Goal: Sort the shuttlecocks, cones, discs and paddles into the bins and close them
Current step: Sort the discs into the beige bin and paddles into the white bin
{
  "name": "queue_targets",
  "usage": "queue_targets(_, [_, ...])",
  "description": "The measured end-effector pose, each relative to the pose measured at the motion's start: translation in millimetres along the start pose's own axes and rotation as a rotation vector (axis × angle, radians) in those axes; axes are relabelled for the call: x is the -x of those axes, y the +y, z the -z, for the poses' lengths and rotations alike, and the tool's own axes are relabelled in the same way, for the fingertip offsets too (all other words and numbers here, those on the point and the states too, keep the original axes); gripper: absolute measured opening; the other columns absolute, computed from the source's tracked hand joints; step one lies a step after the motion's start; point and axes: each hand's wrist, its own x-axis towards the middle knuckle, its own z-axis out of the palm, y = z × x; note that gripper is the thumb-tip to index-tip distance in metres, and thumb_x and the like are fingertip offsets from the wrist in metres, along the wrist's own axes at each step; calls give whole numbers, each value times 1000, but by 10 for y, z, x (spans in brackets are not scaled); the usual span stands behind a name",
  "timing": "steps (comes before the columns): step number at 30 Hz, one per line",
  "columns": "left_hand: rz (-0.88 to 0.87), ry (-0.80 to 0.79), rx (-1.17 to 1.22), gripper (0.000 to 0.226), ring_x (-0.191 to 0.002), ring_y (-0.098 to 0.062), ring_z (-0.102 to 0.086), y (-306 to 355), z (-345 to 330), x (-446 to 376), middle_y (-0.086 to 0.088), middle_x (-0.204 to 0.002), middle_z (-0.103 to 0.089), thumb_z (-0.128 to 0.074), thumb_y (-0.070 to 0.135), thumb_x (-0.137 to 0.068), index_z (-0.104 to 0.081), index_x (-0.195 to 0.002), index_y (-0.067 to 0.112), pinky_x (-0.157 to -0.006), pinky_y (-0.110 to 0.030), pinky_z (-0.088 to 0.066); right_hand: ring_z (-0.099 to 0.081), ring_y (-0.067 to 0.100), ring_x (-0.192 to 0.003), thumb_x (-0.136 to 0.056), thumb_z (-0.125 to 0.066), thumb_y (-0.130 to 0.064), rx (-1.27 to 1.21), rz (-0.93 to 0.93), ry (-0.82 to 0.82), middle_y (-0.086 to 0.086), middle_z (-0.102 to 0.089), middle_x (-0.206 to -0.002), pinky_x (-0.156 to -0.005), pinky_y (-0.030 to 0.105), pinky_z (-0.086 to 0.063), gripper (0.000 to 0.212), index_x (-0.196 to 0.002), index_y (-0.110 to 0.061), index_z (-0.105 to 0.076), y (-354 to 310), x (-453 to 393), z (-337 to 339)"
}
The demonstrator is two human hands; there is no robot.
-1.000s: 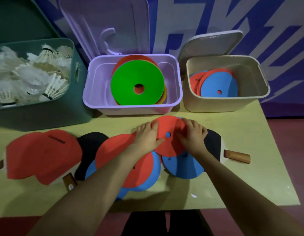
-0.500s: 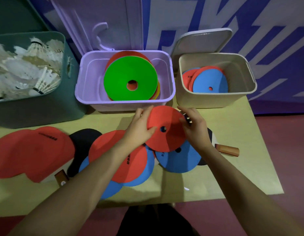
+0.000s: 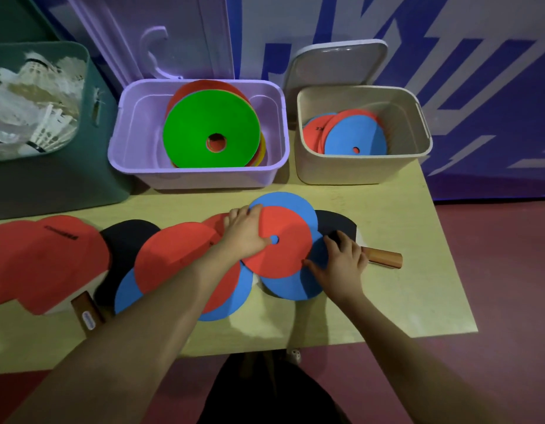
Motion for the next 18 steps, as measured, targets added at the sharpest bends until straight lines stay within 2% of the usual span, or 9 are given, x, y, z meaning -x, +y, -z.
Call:
queue_targets(3, [-47, 129, 31, 82, -122, -31, -36, 15, 35, 45, -10, -133, -40, -73, 37, -73, -31, -142, 20, -102, -37, -24, -33, 33, -125, -80, -71, -26, -175, -49, 82, 9, -40, -137, -101, 38, -17, 49, -125, -14, -56, -38, -31, -16])
queue_targets(6, [-117, 243, 173, 72, -114, -34, -45, 22, 65, 92, -16, -122, -47, -65, 10, -78, -33, -143, 10, -99, -36, -30, -53, 25, -103, -82, -63, -6, -347, 11, 138, 4, -55, -112, -83, 31, -24, 31, -112, -15, -63, 6, -54, 0])
queue_targets(8, [-146, 252, 268, 63, -108, -33, -50, 15, 102, 142, -19, -114, -50, -58, -1, -81, -38, -140, 5, -94, -27, -33, -58, 17, -86, -82, -61, 4, -506, 85, 172, 1, -58, -100, -81, 36, -40, 29, -106, -10, -66, 39, -61, 57])
queue_targets(9, [-147, 250, 291, 60, -105, -32, -52, 5, 122, 167, -18, -111, -51, -56, -2, -82, -39, -140, 5, -89, -23, -33, -57, 12, -82, -82, -60, 7, -565, 114, 188, 1, -57, -97, -80, 33, -45, 28, -105, -7, -66, 38, -59, 101])
queue_targets(11, [-131, 252, 313, 58, -102, -31, -53, -28, 145, 206, -16, -110, -51, -56, -1, -84, -41, -139, 7, -86, -19, -33, -54, 8, -84, -83, -57, 9, -631, 137, 214, -1, -56, -95, -79, 14, -44, 28, -105, -5, -66, -9, -79, 177])
queue_targets(12, [-121, 250, 307, 58, -104, -31, -52, -47, 143, 220, -16, -112, -51, -58, 2, -84, -40, -139, 7, -89, -21, -33, -53, 7, -87, -83, -56, 10, -662, 142, 230, 0, -57, -96, -78, 7, -41, 28, -104, -5, -67, -49, -110, 203])
queue_targets(15, [-61, 211, 211, 66, -115, -35, -47, -66, 66, 224, -18, -122, -47, -62, 19, -86, -33, -143, 10, -102, -37, -34, -51, 1, -86, -84, -54, 8, -747, 131, 240, 3, -60, -98, -78, 2, -36, 26, -102, -5, -67, -211, -266, 274])
queue_targets(18, [63, 148, 86, 77, -126, -35, -36, -29, -40, 224, -14, -139, -37, -60, 38, -87, -19, -147, 13, -104, -42, -27, -52, -3, -84, -88, -55, 3, -787, 109, 206, 5, -60, -101, -77, 2, -35, 22, -103, -8, -67, -389, -446, 275])
